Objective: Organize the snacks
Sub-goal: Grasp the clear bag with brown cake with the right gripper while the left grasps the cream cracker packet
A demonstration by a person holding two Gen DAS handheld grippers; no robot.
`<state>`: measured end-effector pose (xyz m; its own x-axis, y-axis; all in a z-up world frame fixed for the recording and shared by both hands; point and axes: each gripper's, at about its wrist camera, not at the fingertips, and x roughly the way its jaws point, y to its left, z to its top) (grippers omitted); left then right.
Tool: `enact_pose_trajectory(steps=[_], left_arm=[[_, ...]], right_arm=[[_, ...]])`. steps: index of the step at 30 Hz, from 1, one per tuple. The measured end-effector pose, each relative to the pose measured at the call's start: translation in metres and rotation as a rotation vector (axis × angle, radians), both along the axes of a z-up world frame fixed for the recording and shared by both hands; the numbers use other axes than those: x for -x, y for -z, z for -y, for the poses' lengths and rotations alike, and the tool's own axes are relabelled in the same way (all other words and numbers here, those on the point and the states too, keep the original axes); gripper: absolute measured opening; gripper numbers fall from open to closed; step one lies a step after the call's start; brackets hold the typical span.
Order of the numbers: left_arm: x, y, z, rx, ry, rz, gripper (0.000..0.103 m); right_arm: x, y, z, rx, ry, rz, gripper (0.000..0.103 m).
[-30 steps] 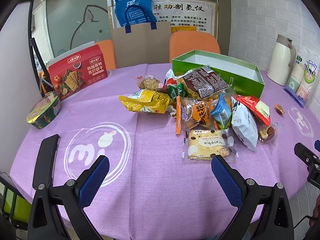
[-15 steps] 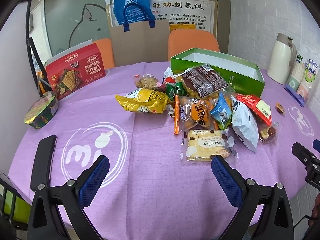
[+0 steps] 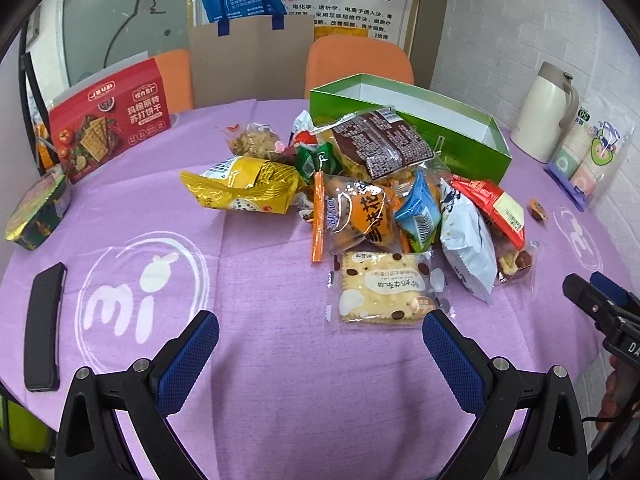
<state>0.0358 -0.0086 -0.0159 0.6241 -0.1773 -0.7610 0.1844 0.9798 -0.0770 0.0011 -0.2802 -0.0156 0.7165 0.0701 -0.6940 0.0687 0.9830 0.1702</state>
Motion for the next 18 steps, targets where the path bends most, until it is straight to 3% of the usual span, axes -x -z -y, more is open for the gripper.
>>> enact_pose_trajectory(steps=[4,9,12,16,18], left_arm=[[-0.002,-0.010,0.013,-0.004,0.050,0.036,0.103],[-0.007,-0.003,0.027,0.030,0.178,-0.008,0.103],[-0.012,0.005,0.034,0.049,0.216,-0.045,0.099],[-0.028,0.020,0.036,0.040,0.197,-0.098,0.094],[-0.034,0.027,0.036,0.042,0.179,-0.123,0.094]], right_arm=[[-0.017,0.006,-0.005,-0.027,-0.065,-0.018,0.103],[-0.042,0.017,-0.018,-0.044,-0.194,-0.044,0.100],[-0.053,0.024,-0.021,-0.041,-0.235,-0.060,0.092],[-0.057,0.029,-0.021,-0.037,-0.252,-0.086,0.060],[-0.056,0.029,-0.018,-0.049,-0.257,-0.092,0.061]])
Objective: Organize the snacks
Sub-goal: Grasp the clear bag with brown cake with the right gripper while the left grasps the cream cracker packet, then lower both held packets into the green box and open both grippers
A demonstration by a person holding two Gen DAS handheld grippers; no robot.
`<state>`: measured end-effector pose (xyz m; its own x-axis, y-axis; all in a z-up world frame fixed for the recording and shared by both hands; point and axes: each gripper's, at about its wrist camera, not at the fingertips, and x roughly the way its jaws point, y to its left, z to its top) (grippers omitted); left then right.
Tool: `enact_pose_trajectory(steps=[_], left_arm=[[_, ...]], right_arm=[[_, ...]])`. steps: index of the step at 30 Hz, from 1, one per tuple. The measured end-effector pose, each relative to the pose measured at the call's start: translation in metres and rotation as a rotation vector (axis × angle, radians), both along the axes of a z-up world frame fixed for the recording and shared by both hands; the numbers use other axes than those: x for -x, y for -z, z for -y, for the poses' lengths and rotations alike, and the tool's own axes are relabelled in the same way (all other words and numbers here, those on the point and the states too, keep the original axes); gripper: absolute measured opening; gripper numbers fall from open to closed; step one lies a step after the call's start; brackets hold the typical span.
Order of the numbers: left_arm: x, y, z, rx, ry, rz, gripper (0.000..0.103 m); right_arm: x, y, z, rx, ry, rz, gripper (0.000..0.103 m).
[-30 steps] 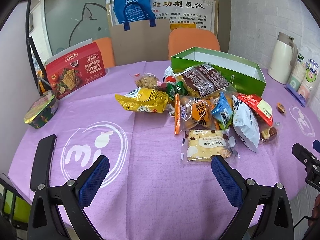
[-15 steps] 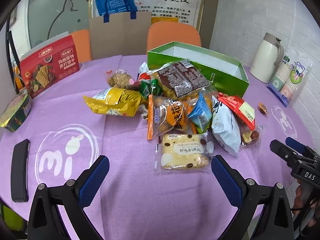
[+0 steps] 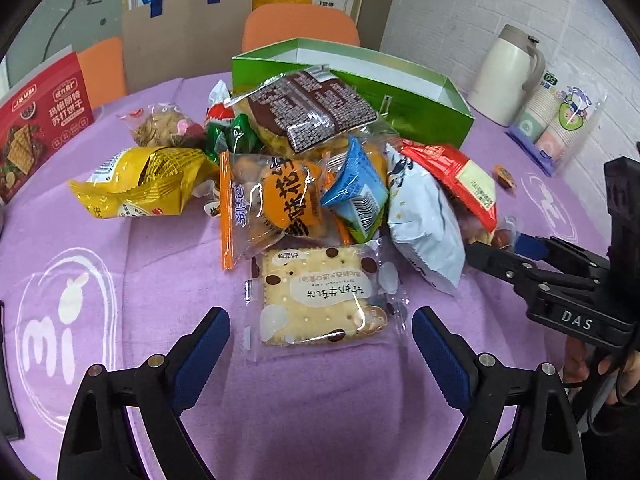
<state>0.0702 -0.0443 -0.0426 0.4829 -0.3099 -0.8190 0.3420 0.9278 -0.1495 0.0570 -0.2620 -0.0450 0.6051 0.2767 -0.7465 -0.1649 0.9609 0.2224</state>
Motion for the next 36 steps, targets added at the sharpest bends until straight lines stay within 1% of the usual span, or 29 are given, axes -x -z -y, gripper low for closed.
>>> enact_pose_trajectory(steps=[3,4,9,12,13,14,15,17,18,19,20,21,22,24,25,27,28,29,32,34,36], left_arm=[[-0.007,0.008,0.000,-0.006,-0.032,-0.021,0.095],[-0.008,0.009,0.001,-0.011,-0.036,-0.010,0.095],[-0.010,0.013,0.010,-0.060,-0.010,0.028,0.097],[-0.011,0.012,0.008,-0.055,-0.001,0.018,0.098],[-0.011,0.012,0.008,-0.059,0.005,0.021,0.099],[-0.012,0.014,0.009,-0.065,0.015,0.021,0.103],[-0.011,0.015,0.011,-0.080,0.020,0.030,0.103],[-0.009,0.016,0.014,-0.094,0.022,0.041,0.103],[-0.007,0.016,0.015,-0.102,0.031,0.052,0.098],[-0.004,0.015,0.016,-0.118,0.039,0.073,0.090],[0.000,0.011,0.017,-0.098,0.056,0.091,0.055],[0.002,0.008,0.015,-0.089,0.064,0.089,0.038],[0.002,0.007,0.012,-0.053,0.064,0.070,0.035],[0.001,0.005,0.004,0.001,0.049,0.041,0.030],[0.002,0.005,0.000,0.018,0.045,0.026,0.029],[0.006,0.000,-0.010,0.065,0.041,0.011,0.020],[0.010,-0.003,-0.012,0.081,0.042,0.012,0.019],[0.014,-0.008,-0.015,0.095,0.043,0.018,0.016],[0.022,-0.030,-0.019,0.133,0.063,0.059,0.015],[0.023,-0.047,-0.019,0.145,0.075,0.100,0.015],[0.018,-0.065,-0.017,0.185,0.093,0.125,0.015]], right_arm=[[0.000,0.000,0.000,0.007,0.005,0.006,0.061],[0.000,0.000,-0.001,0.013,0.008,0.006,0.061],[-0.002,0.002,-0.003,0.020,0.014,0.009,0.062],[-0.001,0.002,-0.009,0.062,-0.013,0.009,0.064],[-0.003,0.002,-0.011,0.075,-0.016,0.001,0.066],[-0.004,0.002,-0.013,0.081,-0.018,-0.005,0.067],[-0.005,0.002,-0.014,0.082,-0.015,-0.007,0.069],[-0.003,0.003,-0.019,0.110,-0.010,0.005,0.069],[-0.001,0.004,-0.022,0.140,-0.009,0.024,0.064],[0.002,0.005,-0.024,0.151,-0.006,0.036,0.057],[0.004,0.004,-0.024,0.135,-0.009,0.038,0.057],[0.008,0.003,-0.023,0.098,-0.011,0.034,0.053],[0.011,0.001,-0.023,0.078,-0.010,0.034,0.052],[0.019,-0.004,-0.024,0.094,-0.005,0.056,0.051],[0.024,-0.008,-0.023,0.096,-0.006,0.066,0.051],[0.032,-0.017,-0.019,0.077,-0.007,0.078,0.051],[0.035,-0.023,-0.016,0.069,-0.003,0.090,0.051],[0.038,-0.029,-0.014,0.067,-0.002,0.105,0.051],[0.044,-0.050,-0.009,0.058,0.000,0.165,0.051],[0.041,-0.062,-0.006,0.032,0.000,0.191,0.051],[0.032,-0.073,-0.003,0.012,-0.002,0.211,0.051]])
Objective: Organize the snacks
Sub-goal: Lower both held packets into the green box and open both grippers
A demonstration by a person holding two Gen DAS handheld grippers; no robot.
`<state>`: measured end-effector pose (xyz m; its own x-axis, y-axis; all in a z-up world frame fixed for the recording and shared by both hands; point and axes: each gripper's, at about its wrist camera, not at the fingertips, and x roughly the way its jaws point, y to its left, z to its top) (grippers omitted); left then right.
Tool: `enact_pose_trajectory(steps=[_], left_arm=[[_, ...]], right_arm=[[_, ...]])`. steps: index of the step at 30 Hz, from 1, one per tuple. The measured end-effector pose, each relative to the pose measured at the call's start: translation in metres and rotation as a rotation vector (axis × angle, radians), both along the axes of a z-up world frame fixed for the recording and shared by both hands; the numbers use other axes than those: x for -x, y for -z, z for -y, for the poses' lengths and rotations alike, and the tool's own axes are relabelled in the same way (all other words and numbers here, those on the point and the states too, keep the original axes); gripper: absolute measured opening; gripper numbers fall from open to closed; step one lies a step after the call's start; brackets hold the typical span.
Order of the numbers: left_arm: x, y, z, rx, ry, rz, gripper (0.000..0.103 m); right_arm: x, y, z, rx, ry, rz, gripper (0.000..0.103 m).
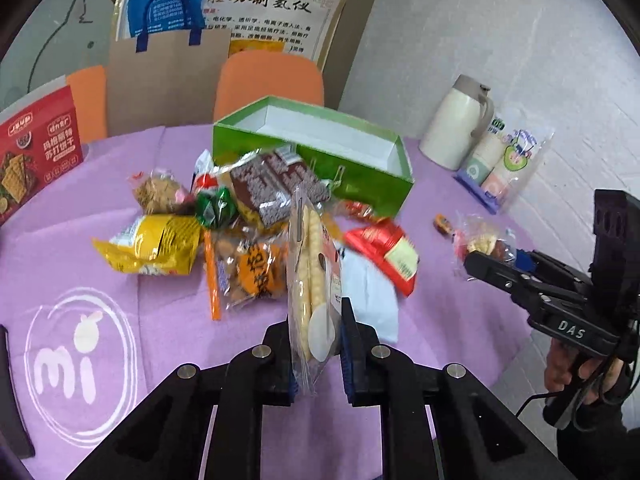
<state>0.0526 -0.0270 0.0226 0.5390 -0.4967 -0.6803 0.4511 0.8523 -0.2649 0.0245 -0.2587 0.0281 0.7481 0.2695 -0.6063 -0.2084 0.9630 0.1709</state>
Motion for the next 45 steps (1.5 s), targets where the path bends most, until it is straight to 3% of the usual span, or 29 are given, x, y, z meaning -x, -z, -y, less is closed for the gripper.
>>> enact_pose_trajectory(steps=[6,11,19,25,26,28,29,30,32,34,41,45], left_arm=[[-0.039,-0.057,0.030,0.045,0.047,0.110,0.015],[-0.092,-0.071,0.063,0.057,0.055,0.118,0.015],[-0.193,-0.040,0.110,0.039,0.019,-0.003,0.015],[-0.219,-0.011,0.124,-0.008,0.027,-0.042,0.016],[-0.222,-0.008,0.124,-0.017,0.023,-0.056,0.020],[-0.223,-0.004,0.120,-0.003,0.003,-0.069,0.053],[-0.223,-0.003,0.116,0.001,-0.020,-0.070,0.088],[-0.221,-0.004,0.111,0.012,-0.042,-0.058,0.099],[-0.216,-0.009,0.104,0.047,-0.065,-0.027,0.100],[-0.211,-0.015,0.102,0.015,-0.076,-0.022,0.100],[-0.167,-0.052,0.090,-0.009,-0.062,0.114,0.100],[-0.129,-0.068,0.085,-0.011,-0.030,0.151,0.101]], right_arm=[[-0.048,-0.026,0.014,0.023,0.052,0.062,0.051],[-0.099,-0.023,0.032,0.026,0.096,0.050,0.051],[-0.169,0.013,0.053,0.010,0.132,-0.055,0.051],[-0.184,0.026,0.048,0.045,0.102,-0.074,0.055],[-0.189,0.028,0.048,0.040,0.097,-0.080,0.056],[-0.186,0.030,0.046,0.048,0.081,-0.068,0.063],[-0.183,0.029,0.046,0.052,0.072,-0.056,0.068],[-0.179,0.026,0.044,0.062,0.065,-0.035,0.077],[-0.172,0.020,0.043,0.091,0.067,0.004,0.081],[-0.165,0.011,0.045,0.113,0.084,0.018,0.081],[-0.119,-0.036,0.067,0.027,0.134,0.078,0.084],[-0.080,-0.057,0.079,-0.017,0.168,0.114,0.086]])
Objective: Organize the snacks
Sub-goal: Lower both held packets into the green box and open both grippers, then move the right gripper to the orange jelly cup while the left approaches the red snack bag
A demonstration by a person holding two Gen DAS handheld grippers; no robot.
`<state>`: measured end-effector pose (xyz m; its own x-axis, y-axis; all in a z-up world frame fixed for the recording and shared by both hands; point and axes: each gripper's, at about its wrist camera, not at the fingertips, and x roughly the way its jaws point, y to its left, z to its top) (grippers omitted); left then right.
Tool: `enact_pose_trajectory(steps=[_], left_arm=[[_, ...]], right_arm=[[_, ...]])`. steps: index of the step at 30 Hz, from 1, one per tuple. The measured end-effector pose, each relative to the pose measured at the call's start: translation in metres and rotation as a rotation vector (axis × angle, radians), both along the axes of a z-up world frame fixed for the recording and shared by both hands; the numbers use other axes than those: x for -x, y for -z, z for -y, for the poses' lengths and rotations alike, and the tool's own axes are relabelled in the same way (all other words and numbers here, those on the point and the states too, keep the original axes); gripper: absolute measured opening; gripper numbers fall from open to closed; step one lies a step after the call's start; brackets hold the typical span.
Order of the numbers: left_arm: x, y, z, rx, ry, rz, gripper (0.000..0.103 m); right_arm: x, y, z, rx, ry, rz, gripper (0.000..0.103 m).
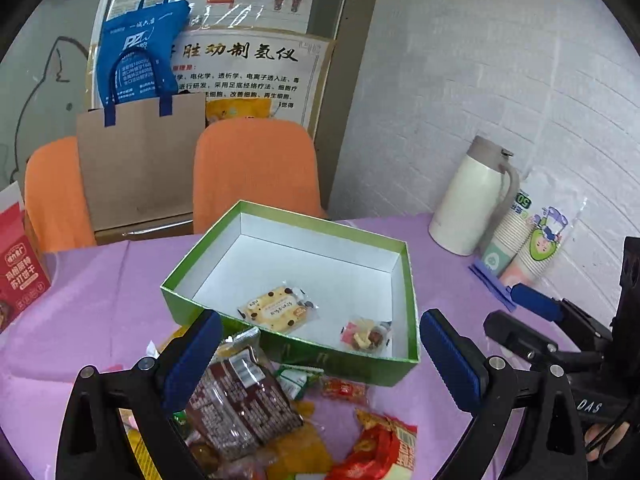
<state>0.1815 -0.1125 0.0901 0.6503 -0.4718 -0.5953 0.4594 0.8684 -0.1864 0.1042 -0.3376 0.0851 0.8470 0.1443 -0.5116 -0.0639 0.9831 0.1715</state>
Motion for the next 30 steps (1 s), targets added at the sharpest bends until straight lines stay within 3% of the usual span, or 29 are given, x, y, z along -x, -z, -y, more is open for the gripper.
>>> enact_pose_trajectory(steps=[5,12,14,17,19,24,27,30], left_arm=[[0.047,0.006,-0.007,-0.004,0.037,-0.028,0.101],[0.096,0.049,-0.019,0.012,0.066,-0.111,0.101],[0.105,0.061,-0.021,0.026,0.081,-0.140,0.101],[0.115,0.072,-0.017,0.009,0.107,-0.154,0.101],[0.119,0.075,-0.011,-0.018,0.127,-0.146,0.101],[0.126,0.072,-0.002,-0.063,0.168,-0.100,0.100],[0.122,0.072,0.004,-0.083,0.178,-0.087,0.099],[0.113,0.074,0.015,-0.100,0.205,-0.089,0.095]], right_arm=[[0.047,-0.005,0.013,-0.013,0.038,0.016,0.087],[0.078,0.039,0.030,0.039,0.104,-0.109,0.087],[0.076,0.057,0.032,0.050,0.111,-0.163,0.085],[0.064,0.079,0.032,0.061,0.100,-0.216,0.074],[0.050,0.092,0.028,0.071,0.085,-0.243,0.065],[0.014,0.115,0.024,0.116,0.095,-0.283,0.059],[-0.001,0.122,0.033,0.082,0.120,-0.308,0.056],[-0.011,0.127,0.042,0.038,0.125,-0.327,0.045]])
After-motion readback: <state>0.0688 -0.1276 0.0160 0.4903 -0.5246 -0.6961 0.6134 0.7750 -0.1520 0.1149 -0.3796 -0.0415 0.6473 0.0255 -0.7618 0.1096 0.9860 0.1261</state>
